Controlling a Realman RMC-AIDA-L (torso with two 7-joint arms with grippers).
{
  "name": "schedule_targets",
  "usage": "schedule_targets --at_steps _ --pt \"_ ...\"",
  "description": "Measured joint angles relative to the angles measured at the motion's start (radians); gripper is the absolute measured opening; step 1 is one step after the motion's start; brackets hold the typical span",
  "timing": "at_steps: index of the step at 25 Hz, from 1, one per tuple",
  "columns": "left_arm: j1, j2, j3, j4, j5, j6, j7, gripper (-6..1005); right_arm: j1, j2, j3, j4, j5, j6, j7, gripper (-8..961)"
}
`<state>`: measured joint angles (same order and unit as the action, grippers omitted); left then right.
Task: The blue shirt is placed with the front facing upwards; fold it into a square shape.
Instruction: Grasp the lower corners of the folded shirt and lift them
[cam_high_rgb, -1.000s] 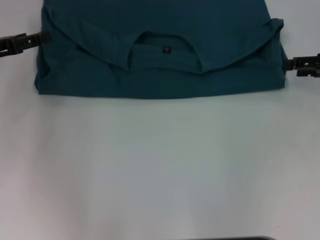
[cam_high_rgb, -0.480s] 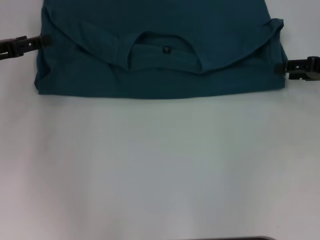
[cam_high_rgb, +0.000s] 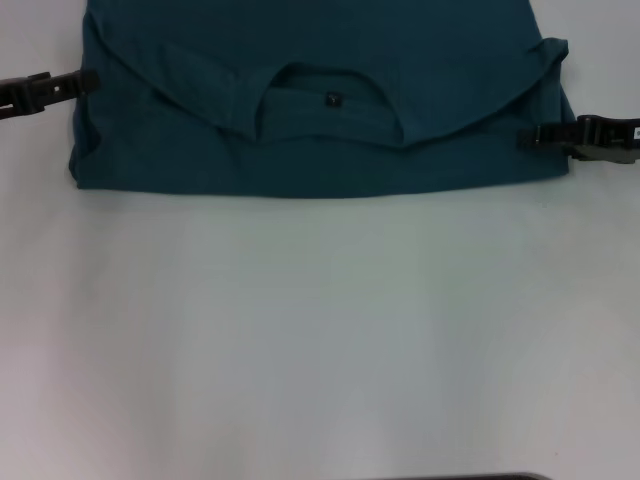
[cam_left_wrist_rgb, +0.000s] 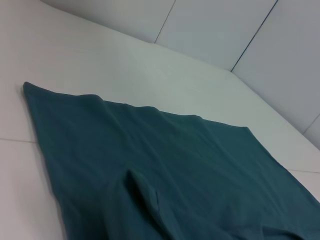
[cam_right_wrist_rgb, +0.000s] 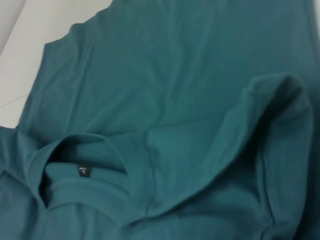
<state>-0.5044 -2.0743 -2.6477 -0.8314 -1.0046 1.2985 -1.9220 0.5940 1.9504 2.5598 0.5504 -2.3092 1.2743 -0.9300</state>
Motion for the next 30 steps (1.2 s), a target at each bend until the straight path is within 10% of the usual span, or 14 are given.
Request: schedule_targets --at_steps 6,15,30 --pt "0.0 0.002 0.0 0.0 0.0 -0.002 0.0 875 0.006 0.002 -0.001 -0.002 0.003 -0.011 -0.002 725" --pt "0.006 0.001 0.0 0.006 0.002 -0.002 -0.001 875 0.005 0.002 -0.001 -0.002 0.001 -0.036 -0.01 293" --pt "0.023 0.001 0.0 0.01 0.069 0.006 -0.008 874 -0.005 0.001 0.004 -0.003 0.003 -0.036 -0.015 40"
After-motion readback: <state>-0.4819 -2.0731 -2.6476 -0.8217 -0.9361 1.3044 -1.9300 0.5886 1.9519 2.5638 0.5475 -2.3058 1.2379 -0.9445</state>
